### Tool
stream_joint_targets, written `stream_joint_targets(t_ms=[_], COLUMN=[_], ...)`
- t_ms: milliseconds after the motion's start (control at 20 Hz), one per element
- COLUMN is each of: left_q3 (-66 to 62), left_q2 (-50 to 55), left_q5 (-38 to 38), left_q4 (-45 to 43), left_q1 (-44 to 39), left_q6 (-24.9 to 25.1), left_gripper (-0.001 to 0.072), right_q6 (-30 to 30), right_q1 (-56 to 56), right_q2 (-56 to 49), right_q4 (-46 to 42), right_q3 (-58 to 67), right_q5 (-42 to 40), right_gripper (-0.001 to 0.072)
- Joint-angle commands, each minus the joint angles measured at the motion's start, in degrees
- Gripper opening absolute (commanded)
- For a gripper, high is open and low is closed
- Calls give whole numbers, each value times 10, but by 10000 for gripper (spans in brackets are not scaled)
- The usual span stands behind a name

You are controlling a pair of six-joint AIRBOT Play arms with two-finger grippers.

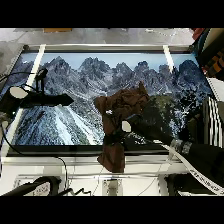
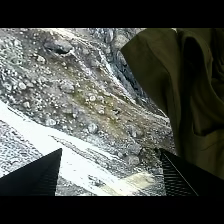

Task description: Fold the clothes and pants, and hang the long-sleeved shirts on hangers.

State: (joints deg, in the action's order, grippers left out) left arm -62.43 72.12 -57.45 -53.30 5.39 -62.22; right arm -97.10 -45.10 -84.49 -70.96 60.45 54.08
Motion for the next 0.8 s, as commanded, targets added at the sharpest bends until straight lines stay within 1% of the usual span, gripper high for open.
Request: stream_joint_targets(t_ms=[0, 100, 200, 250, 350, 400, 550, 700, 750], left_q3=[0, 0, 0, 0, 0, 0, 0, 0, 0], left_q2=[0, 1, 1, 1, 1, 1, 1, 1, 1], left_q5=[0, 6, 7, 6, 2, -6, -7, -11, -20], left_q4=[0, 1, 1, 6, 35, 57, 130, 215, 226], left_q1=[0, 0, 0, 0, 0, 0, 0, -1, -5], left_q6=[0, 0, 0, 0, 0, 0, 0, 0, 1], left_gripper=[704, 703, 704, 704, 704, 704, 704, 704, 704], right_q6=[-30, -21, -12, -12, -13, -16, -55, -60, -60], right_q1=[-2, -2, -2, -2, 17, 34, 105, 167, 183], right_q2=[-10, -7, 11, 32, 95, 132, 262, 372, 401], right_q4=[-69, -112, -189, -239, -298, -302, -302, -302, -299], right_q3=[20, 65, 117, 138, 159, 161, 161, 161, 160], right_q5=[-22, 36, 117, 152, 182, 186, 198, 232, 243], right_gripper=[21, 14, 14, 14, 13, 13, 14, 14, 14])
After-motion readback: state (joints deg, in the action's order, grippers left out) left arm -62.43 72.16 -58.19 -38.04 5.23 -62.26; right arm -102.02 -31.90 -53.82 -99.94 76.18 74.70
